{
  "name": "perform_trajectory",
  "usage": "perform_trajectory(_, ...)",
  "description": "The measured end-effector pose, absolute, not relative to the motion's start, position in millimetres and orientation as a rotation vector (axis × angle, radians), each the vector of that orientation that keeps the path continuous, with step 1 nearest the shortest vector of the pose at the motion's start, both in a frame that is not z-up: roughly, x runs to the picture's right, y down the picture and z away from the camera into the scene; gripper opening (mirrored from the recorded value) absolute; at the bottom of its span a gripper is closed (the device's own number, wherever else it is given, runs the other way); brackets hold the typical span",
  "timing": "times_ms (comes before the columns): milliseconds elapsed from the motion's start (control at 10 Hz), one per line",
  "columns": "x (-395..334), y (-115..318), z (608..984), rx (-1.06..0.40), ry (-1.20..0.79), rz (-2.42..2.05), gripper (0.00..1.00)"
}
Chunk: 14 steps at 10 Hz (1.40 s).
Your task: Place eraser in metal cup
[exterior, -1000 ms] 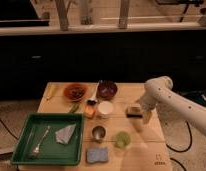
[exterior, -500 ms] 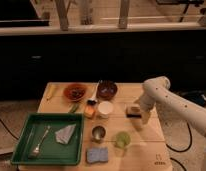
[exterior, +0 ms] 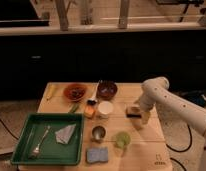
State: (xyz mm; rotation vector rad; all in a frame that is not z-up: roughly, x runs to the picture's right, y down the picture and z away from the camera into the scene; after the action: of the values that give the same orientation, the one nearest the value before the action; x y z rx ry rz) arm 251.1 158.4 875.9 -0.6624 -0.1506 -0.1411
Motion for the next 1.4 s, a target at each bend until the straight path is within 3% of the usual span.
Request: perform_trajectory(1400,261.1,161.1,888.0,-0.682,-0.125,-0.119,0.8)
